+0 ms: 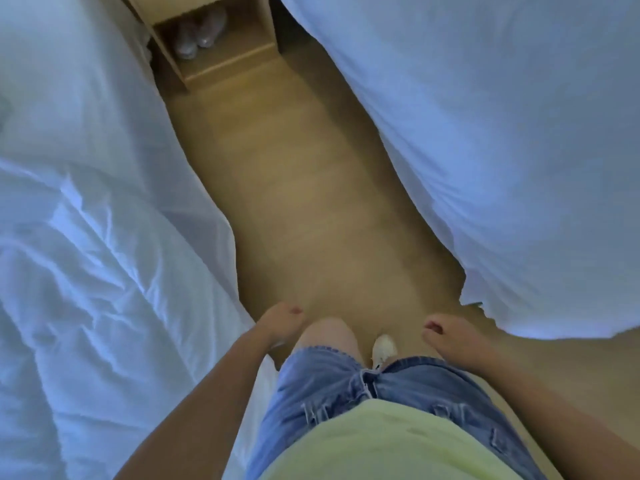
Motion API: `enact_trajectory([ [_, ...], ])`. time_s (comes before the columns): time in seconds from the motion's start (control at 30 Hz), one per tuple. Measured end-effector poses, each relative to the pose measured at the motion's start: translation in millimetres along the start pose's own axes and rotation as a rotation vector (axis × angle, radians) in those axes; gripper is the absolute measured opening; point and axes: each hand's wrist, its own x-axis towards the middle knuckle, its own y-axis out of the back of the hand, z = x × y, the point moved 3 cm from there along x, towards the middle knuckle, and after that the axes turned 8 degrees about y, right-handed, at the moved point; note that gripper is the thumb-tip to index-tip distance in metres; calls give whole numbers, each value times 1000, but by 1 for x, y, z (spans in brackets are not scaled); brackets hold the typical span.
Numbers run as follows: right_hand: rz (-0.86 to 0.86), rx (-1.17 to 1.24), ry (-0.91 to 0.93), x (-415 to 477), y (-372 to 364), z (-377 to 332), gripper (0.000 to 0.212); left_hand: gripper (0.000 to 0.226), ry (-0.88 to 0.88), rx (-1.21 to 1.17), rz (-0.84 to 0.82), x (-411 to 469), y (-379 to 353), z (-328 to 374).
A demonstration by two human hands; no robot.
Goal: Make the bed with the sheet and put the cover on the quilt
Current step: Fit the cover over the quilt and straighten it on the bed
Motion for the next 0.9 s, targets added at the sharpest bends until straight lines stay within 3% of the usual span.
enact_trajectory([
  [0.17,-202,-197,194,118,73,-86,11,22,118,-441,195,43,84,13],
  [0.47,-248,-314,290,322,171,-275,12,24,268,-437,62,145,249,19],
  [0.7,-311,-317,315,455,229,-413,14,24,316,-610,99,219,408,52],
  [0.9,-385,-463,426,601,294,-567,18,19,427,-791,163,282,552,70],
])
